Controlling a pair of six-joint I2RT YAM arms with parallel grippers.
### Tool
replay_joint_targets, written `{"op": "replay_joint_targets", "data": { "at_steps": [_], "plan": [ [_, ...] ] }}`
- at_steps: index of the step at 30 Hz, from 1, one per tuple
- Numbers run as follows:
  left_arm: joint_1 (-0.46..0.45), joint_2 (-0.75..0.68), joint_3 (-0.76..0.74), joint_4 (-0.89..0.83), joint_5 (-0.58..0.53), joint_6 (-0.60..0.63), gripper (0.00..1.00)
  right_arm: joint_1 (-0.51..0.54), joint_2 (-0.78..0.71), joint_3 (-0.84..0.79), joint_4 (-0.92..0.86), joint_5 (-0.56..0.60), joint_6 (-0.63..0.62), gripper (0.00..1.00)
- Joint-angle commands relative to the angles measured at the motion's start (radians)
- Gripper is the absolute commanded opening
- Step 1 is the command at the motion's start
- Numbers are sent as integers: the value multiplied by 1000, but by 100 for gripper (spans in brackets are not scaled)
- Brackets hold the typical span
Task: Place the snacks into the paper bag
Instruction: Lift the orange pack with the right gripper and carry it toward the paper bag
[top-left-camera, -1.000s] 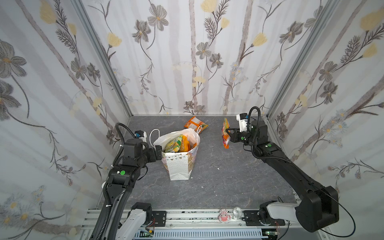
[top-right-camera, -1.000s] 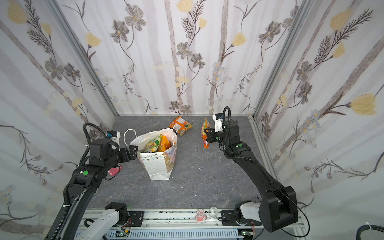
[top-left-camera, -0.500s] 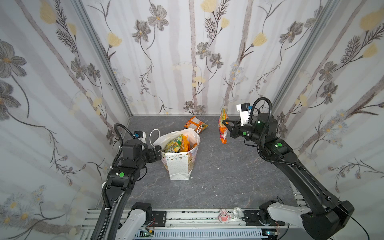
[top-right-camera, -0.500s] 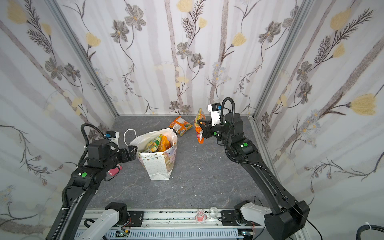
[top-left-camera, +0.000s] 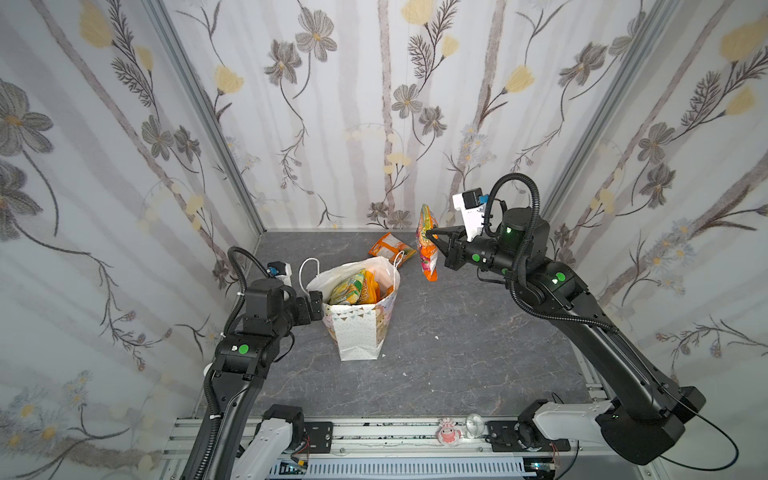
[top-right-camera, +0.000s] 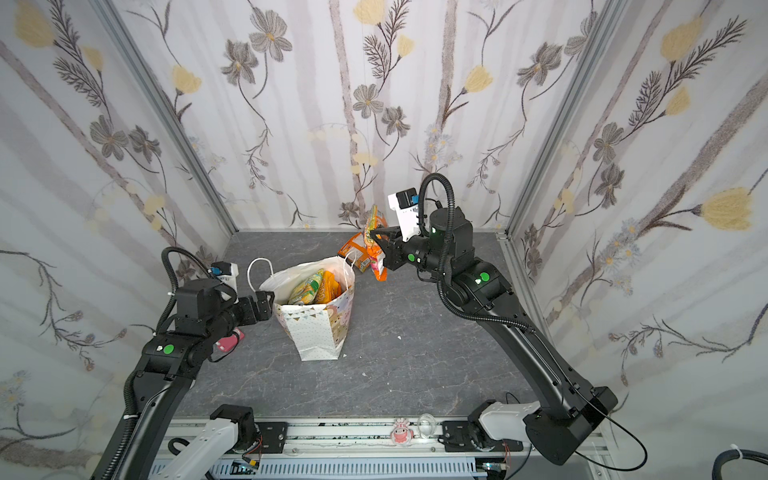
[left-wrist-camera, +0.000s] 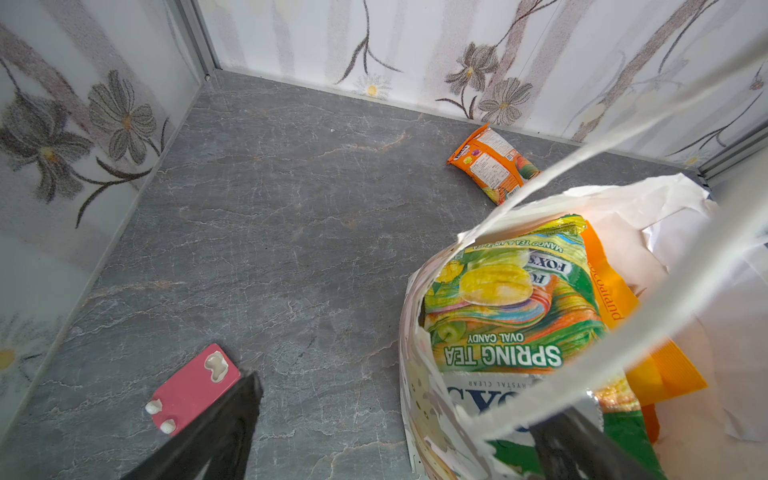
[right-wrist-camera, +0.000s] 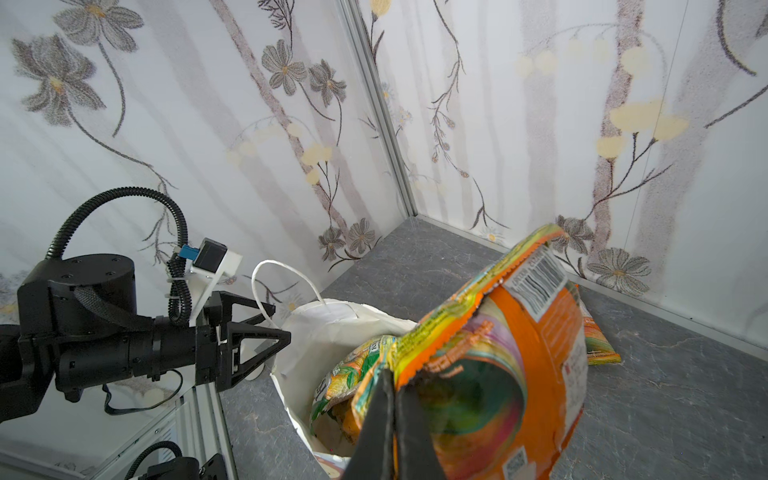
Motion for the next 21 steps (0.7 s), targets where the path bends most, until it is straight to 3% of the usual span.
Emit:
{"op": "replay_joint_targets", "data": {
  "at_steps": [1,21],
  "plan": [
    [1,-1,-2,23,-9,8,100,26,19,50,11,13,-32,0],
    [1,-7,-2,24,-6,8,100,290,184,309,-75,155,-140,0]
  ]
}}
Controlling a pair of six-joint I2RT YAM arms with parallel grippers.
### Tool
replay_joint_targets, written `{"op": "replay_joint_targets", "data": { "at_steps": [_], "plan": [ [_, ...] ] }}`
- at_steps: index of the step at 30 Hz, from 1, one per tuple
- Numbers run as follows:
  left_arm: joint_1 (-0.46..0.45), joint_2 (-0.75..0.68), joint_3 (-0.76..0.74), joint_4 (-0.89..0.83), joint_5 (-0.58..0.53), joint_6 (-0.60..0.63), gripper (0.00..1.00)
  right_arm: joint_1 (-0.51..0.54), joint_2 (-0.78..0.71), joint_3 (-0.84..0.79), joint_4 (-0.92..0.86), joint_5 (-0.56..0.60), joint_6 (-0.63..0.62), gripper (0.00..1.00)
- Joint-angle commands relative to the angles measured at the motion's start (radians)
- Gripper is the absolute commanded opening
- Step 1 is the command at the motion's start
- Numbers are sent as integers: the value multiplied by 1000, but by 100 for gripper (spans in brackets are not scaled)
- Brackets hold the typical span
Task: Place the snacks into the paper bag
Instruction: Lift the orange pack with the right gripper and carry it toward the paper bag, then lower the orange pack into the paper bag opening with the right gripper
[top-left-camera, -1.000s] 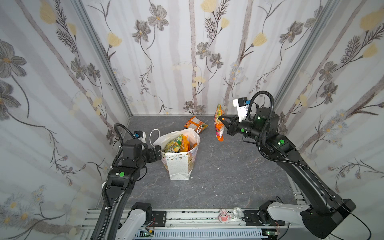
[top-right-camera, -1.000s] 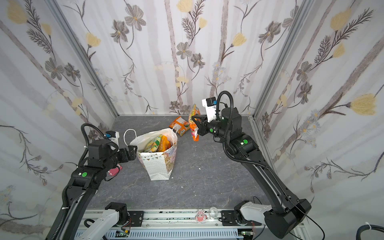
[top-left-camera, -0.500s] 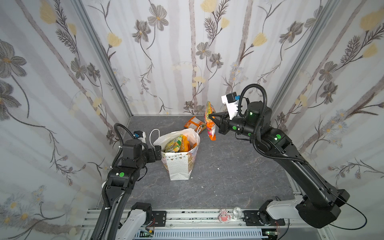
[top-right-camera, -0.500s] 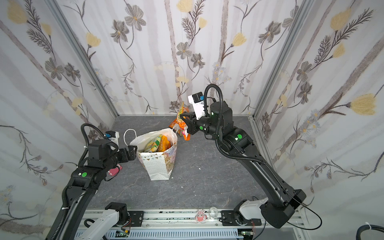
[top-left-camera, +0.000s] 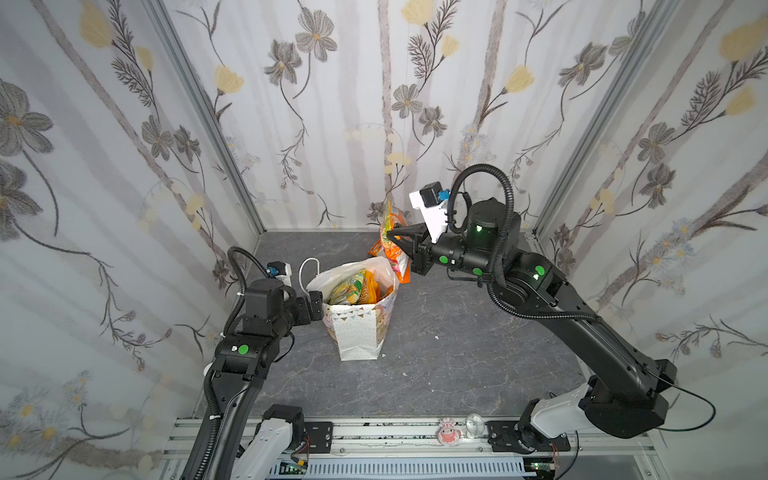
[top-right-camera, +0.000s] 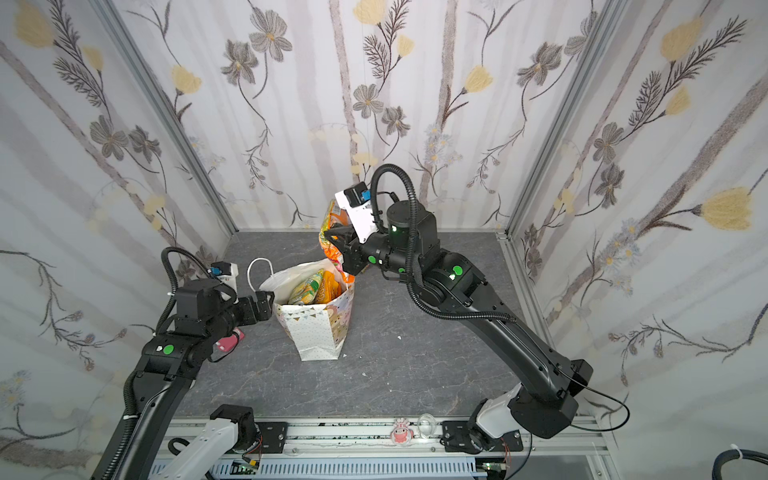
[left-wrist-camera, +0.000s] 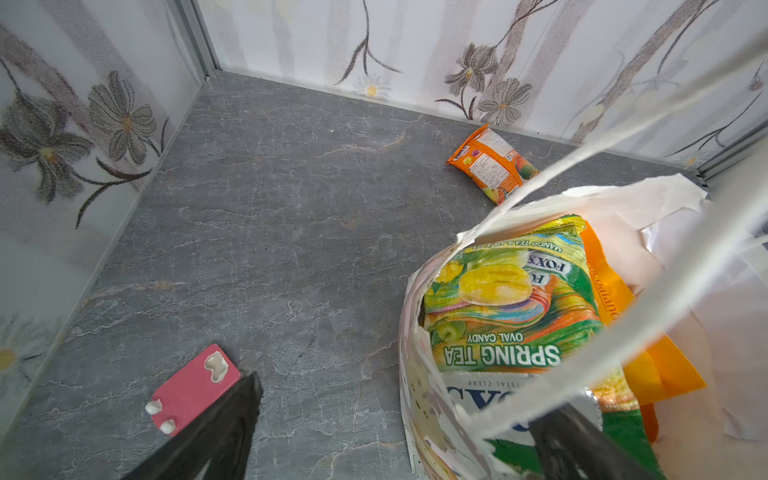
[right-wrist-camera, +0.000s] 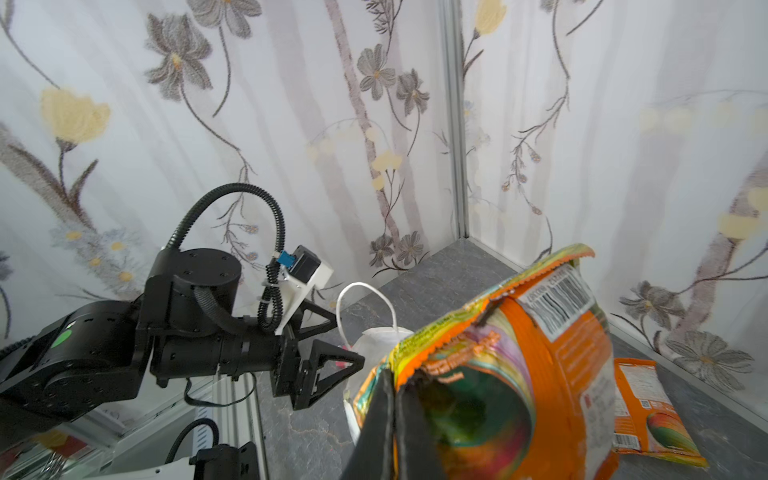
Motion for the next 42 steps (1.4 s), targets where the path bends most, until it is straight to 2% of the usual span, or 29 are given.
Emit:
{"op": "replay_joint_targets", "data": {
  "at_steps": [1,4,15,24,31,37,42],
  "plan": [
    [1,-7,-2,25,-6,8,100,41,21,25,0,75,-72,0],
    [1,-7,-1,23,-6,8,100,89,38,30,2,160,-110,0],
    [1,-6,-1,23,-5,8,100,104,136,28,-4,172,-88,0],
    [1,-11,-1,23,-6,8,100,101,171,-3,-5,251,-99,0],
    [1,-12,-2,24,-5,7,100,100,165,-69,24,369,-137,0],
    [1,-12,-1,23,-8,8,100,98,169,-104,49,404,-160,0],
    [1,-11,-1,23,-8,7,100,98,162,-128,43,387,-168,0]
  ]
}}
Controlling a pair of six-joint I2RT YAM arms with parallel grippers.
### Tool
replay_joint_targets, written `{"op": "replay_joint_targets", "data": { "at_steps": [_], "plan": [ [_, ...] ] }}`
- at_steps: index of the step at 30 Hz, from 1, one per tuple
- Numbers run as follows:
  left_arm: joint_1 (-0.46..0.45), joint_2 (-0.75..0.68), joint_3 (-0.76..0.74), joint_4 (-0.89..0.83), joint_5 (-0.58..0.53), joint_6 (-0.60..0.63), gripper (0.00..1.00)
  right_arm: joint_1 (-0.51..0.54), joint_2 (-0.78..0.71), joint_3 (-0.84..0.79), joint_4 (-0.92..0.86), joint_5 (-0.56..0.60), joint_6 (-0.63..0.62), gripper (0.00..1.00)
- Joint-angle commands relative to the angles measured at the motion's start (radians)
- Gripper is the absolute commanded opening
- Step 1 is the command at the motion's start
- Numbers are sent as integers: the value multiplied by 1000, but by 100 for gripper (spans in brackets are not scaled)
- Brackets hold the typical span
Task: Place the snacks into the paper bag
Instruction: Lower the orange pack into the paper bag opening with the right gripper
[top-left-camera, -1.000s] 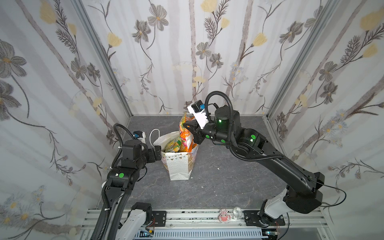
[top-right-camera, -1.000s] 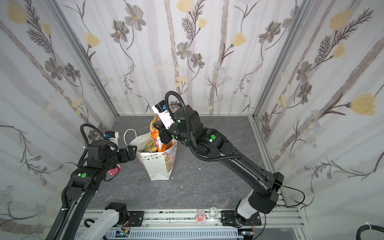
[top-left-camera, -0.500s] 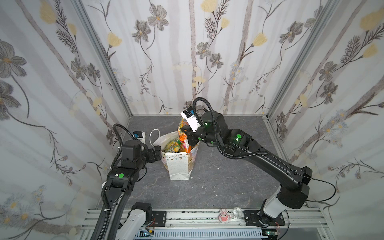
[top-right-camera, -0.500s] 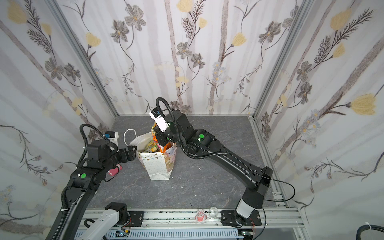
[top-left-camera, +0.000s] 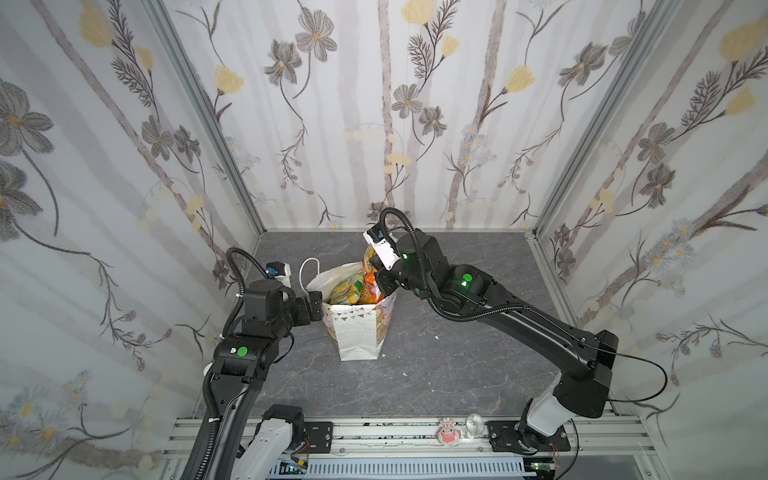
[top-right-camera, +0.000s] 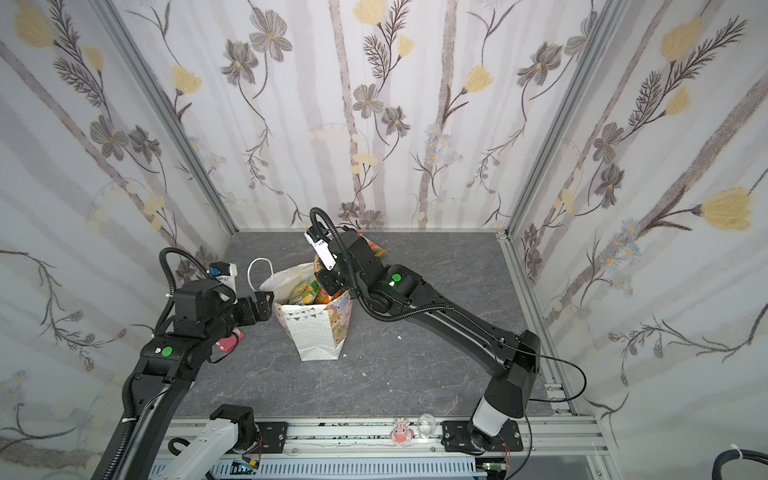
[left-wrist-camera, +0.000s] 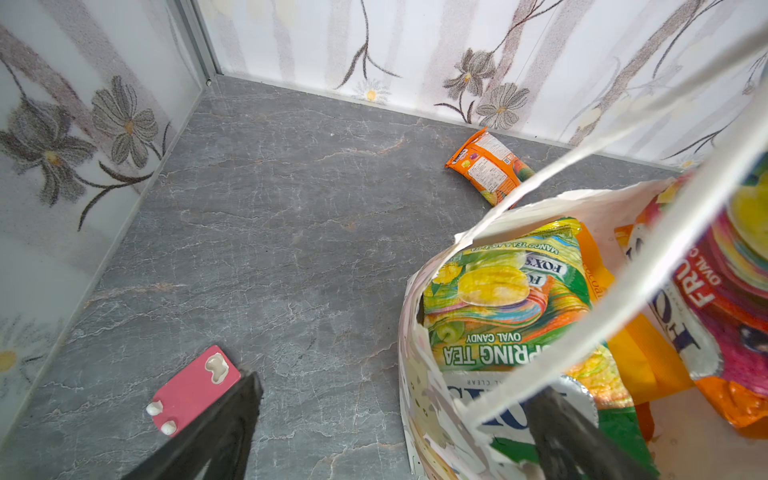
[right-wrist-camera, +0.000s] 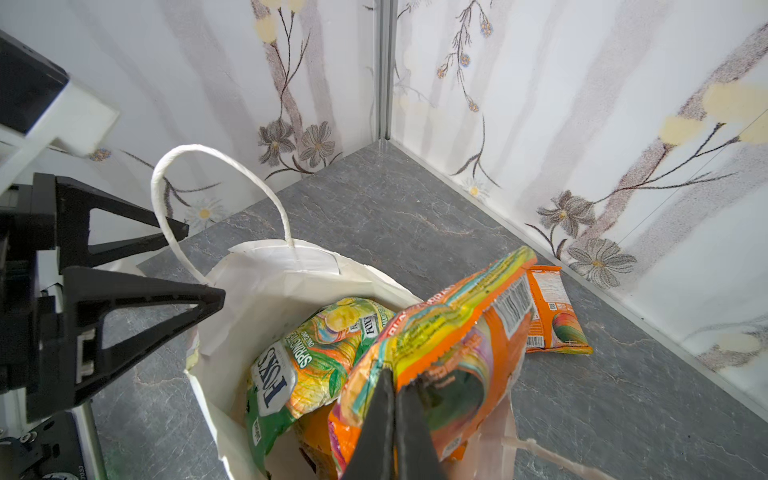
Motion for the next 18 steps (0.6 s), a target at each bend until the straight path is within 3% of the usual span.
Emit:
{"op": "replay_joint_targets", "data": {
  "at_steps": [1,12,18],
  "plan": [
    [1,-1,-1,22,-8,7,100,-1,-9,-18,48,10,-25,0],
    [1,0,-1,23,-6,8,100,7,-43,-85,41,-15,-23,0],
    [1,0,-1,23,-3,7,100,17,-40,-87,17,-90,-43,0]
  ]
}}
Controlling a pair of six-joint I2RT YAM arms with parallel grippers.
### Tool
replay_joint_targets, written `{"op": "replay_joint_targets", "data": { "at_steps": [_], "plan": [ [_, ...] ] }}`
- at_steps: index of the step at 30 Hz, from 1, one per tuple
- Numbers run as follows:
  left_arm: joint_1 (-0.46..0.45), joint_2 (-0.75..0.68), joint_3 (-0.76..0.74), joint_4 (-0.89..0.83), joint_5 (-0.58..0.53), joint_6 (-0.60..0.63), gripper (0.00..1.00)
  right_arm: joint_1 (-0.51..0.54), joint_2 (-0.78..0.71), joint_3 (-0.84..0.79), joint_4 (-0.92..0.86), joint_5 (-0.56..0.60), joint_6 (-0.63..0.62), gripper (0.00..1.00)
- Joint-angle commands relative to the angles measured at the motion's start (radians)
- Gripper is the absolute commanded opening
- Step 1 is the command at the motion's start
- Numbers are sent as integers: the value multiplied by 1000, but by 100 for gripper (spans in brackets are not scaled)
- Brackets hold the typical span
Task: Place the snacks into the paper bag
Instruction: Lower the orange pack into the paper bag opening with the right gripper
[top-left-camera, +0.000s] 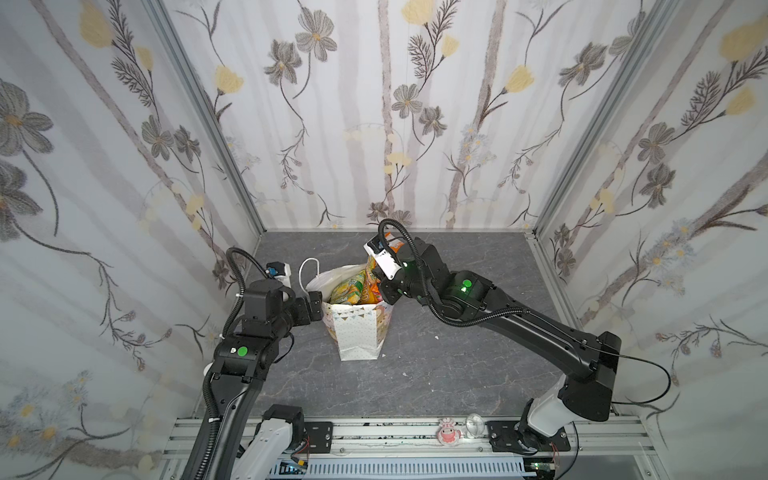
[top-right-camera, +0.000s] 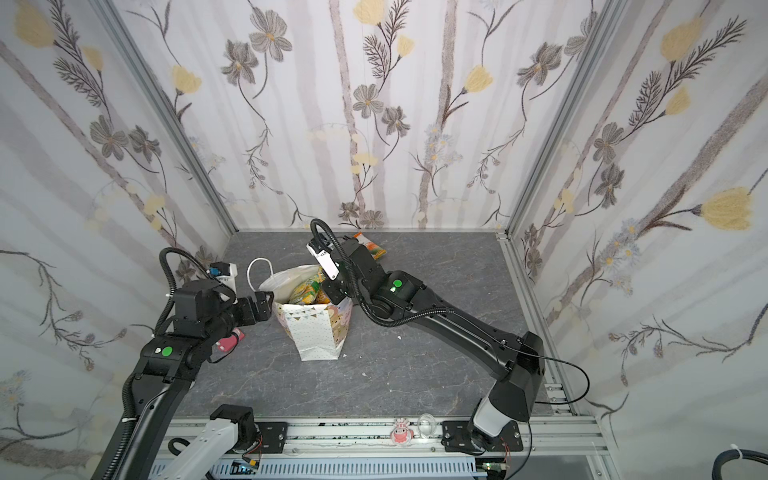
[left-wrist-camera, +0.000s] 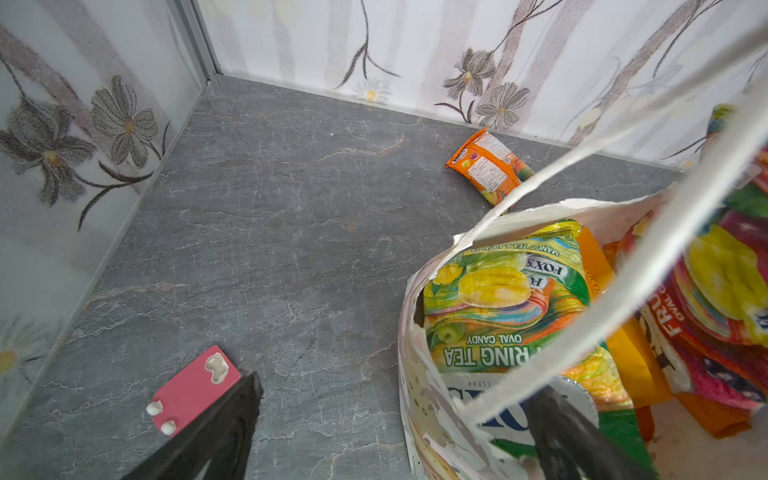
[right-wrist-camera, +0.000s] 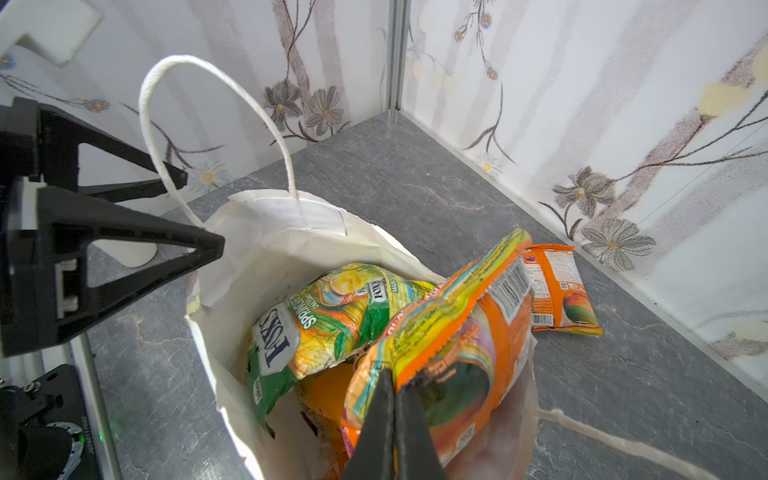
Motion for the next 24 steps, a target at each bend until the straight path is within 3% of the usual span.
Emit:
{"op": "replay_joint_targets", "data": {
  "at_steps": [1,4,7,10,12,15,17,21,24],
  "plan": [
    [1,0,-1,23,-3,7,100,8,-5,0,16,-59,-23,0],
    [1,0,-1,23,-3,7,100,14,0,8,3,-93,-20,3],
    [1,3,-1,22,-3,9,100,20,1,19,3,-104,-22,34],
    [1,2,-1,24,-1,9,100,20,12,53,-13,-109,-23,50],
    [1,0,-1,23,-2,9,100,21,16,74,-14,-111,-19,53],
    [1,0,-1,23,-4,8,100,17,29,98,-24,-127,-23,51],
    [1,-4,-1,24,-3,7,100,8,56,132,-62,-114,-26,41],
    [1,-9,-2,23,-5,8,100,-26,81,178,-108,-17,14,20],
    [0,-9,-2,23,-6,8,100,-28,89,179,-122,84,12,18]
  ]
}}
